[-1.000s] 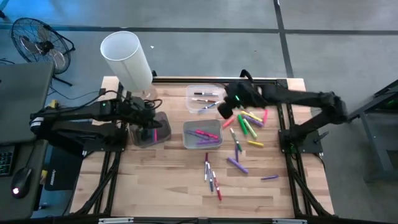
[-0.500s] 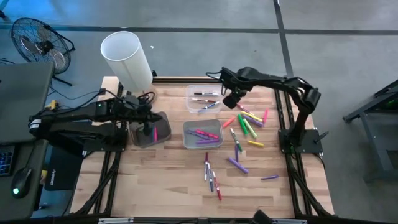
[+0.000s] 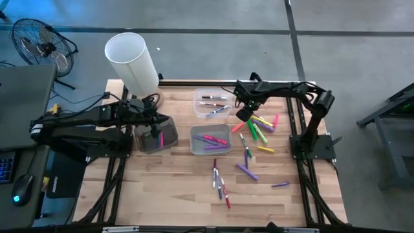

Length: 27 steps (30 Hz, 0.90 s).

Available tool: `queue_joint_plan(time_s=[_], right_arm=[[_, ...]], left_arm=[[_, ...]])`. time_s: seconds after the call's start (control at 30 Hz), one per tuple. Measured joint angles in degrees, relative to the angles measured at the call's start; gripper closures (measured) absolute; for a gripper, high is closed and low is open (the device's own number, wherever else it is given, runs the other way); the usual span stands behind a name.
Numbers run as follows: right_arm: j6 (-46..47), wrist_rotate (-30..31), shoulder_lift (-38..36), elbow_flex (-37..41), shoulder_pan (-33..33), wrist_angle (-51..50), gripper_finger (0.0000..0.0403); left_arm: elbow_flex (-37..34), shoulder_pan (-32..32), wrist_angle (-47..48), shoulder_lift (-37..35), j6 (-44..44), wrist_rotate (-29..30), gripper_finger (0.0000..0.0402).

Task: Pick & Place Markers
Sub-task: Put the pink marker pen into the transparent bin

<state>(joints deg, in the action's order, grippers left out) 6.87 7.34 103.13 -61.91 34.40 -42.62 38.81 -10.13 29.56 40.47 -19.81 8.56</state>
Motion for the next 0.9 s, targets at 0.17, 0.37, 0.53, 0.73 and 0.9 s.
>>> queue_joint_plan(time_s=[0.17,0.37,0.53,0.73,0.9], right_arm=[[-0.76,4.21,-0.01,2.79,-0.46,1.85,0.028],[-1.31,3.68,-0.44,5.28,-0.47,4.55,0.0338],[-1.36,3.6,-0.86,4.53,-0.41,4.04,0.0382],[-1.93,9.3,-4.94,-2.0,-0.34,-1.59,0.0381],[-2.86,9.55,-7.43,-11.61,-0.63,-3.1,0.0384]], left_arm=[[0.02,0.0,0.04,0.0,0.0,-0.28,0.0401],[0.02,0.0,0.09,0.02,0.0,-0.66,0.0401],[0.07,0.0,0.11,0.02,0.0,-1.7,0.0401],[0.07,0.0,0.15,0.02,0.0,-1.64,0.04],[0.07,0.02,0.15,0.02,0.0,-1.59,0.04]])
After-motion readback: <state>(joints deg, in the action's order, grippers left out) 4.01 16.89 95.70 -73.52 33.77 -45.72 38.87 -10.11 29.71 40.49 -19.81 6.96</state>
